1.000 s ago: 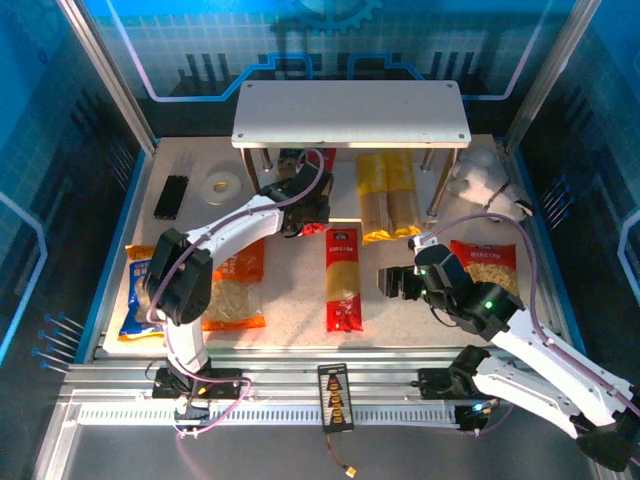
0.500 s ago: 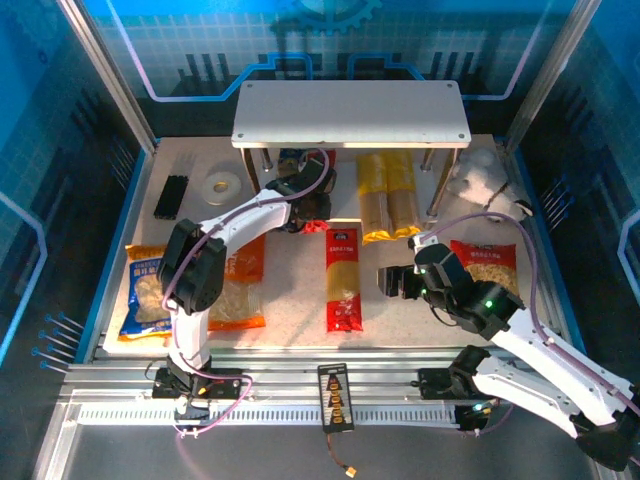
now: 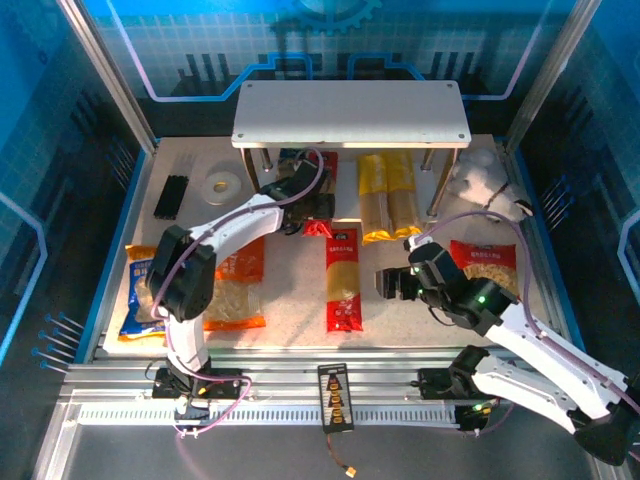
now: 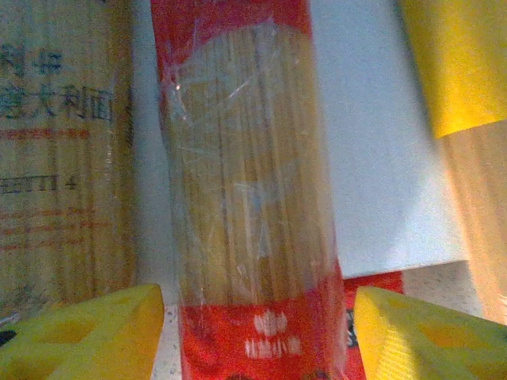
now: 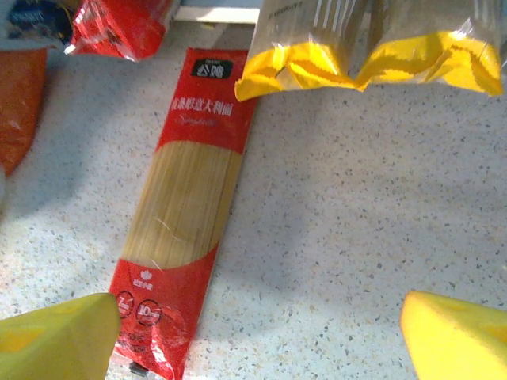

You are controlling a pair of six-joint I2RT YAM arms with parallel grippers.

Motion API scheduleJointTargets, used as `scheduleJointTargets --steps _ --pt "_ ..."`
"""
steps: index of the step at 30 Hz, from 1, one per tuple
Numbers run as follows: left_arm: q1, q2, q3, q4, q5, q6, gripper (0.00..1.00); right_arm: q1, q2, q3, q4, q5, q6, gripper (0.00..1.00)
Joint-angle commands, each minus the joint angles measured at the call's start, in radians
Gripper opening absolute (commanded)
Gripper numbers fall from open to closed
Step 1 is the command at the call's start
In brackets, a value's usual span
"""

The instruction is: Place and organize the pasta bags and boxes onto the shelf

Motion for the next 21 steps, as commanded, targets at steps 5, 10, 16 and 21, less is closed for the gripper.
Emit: scheduleJointTargets --steps 5,10,16,21 --pt "-0.064 -0.299 -0.187 0.096 -0.051 0.058 0.62 0.095 0.046 0.017 -0.011 -0.006 0.051 0.96" --pt "-0.217 -0.511 -0.380 0.055 -0.175 0.017 0.62 0.213 0.104 -0.026 0.039 0.072 0.143 0.95" --pt "-0.361 -0.761 -0.627 -0.026 -0.262 -0.144 0.59 0.293 0.278 -0.028 0.133 0.101 0.214 0.96" --pt "-0.412 -0.947 -0.751 -0.140 -0.308 -0.249 0.58 0.315 0.422 -0.006 0.197 0.131 0.246 0.99"
